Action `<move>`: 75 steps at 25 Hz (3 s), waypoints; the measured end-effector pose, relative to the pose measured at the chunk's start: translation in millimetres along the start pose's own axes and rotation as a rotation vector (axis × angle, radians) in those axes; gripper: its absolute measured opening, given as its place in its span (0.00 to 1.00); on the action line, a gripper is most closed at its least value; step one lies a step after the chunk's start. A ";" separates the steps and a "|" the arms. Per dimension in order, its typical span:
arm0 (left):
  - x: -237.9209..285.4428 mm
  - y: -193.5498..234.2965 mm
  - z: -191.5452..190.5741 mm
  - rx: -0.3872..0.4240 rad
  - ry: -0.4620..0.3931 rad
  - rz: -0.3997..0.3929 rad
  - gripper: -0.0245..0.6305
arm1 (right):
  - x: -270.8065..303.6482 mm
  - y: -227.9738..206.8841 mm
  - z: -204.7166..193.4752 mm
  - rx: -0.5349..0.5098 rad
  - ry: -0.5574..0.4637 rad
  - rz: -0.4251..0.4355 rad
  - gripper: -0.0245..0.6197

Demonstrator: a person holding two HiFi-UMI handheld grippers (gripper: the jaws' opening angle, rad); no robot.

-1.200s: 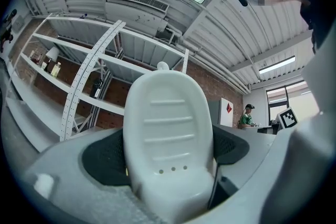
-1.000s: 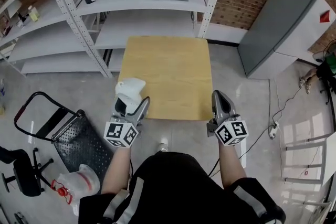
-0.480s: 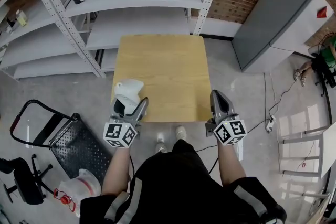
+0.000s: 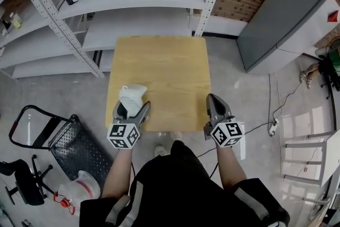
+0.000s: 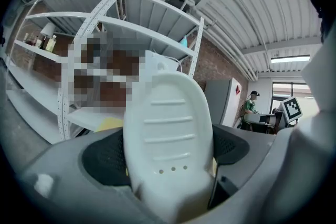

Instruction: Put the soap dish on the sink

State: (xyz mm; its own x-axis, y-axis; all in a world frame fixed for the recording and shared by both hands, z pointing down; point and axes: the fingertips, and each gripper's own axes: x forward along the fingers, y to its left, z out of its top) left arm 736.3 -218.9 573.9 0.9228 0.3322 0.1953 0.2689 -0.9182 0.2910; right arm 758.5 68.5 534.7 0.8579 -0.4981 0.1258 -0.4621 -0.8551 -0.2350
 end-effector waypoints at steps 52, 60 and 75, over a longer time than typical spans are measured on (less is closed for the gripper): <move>94.4 49.3 -205.8 0.075 0.666 0.183 0.85 | 46.4 -50.6 -126.6 0.109 0.469 -0.068 0.05; 81.3 23.9 -104.2 -0.042 0.360 0.021 0.82 | 57.9 -39.9 -90.7 0.098 0.367 -0.071 0.05; -26.5 5.6 -2.3 0.033 -0.090 0.023 0.04 | 12.7 33.1 -60.9 0.051 0.194 -0.013 0.05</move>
State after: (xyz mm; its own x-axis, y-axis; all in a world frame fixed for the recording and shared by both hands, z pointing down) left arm 712.7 -232.4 572.5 0.9495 0.2915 0.1164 0.2550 -0.9325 0.2558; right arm 740.3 25.2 587.2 0.8019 -0.5098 0.3114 -0.4353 -0.8557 -0.2799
